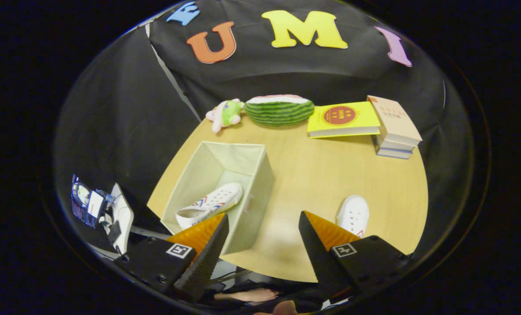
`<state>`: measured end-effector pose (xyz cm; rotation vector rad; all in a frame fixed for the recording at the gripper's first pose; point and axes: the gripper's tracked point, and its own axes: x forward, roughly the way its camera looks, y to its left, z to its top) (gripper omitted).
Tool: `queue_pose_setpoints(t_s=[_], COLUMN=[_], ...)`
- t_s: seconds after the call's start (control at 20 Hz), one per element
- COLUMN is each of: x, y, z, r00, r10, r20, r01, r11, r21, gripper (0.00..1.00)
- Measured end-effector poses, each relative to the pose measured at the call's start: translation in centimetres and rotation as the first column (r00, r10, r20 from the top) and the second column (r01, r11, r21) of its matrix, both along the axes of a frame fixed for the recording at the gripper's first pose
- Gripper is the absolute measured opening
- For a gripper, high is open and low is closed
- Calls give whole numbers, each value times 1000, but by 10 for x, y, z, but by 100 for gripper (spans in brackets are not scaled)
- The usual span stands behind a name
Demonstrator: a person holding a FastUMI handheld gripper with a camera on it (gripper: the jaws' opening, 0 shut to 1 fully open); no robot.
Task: Open the storage box then place both shoes into the box .Put the left shoe in first, then the right shoe, with the right side of both shoes facing outward in a uniform manner.
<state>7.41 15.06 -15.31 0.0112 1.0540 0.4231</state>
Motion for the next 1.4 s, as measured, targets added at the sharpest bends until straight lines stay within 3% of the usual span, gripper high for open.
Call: queue_pose_setpoints(t_s=[0.25,0.5,0.8,1.05,1.2,1.4], x=[-12,-27,-24,-17,-22,-20], y=[-95,-170,-200,-190,-177,-180], z=[-57,-118,-193,-207,-210,-208], r00=[998,987,962,948,932,934], r10=[39,14,-32,-18,18,-36], r20=[-49,-159,-272,-316,-362,-354], r01=[-48,-65,-61,-78,-111,-44], r11=[982,946,944,954,965,975], r21=[-183,-318,-325,-288,-238,-216], gripper=[100,100,100,96,76,40])
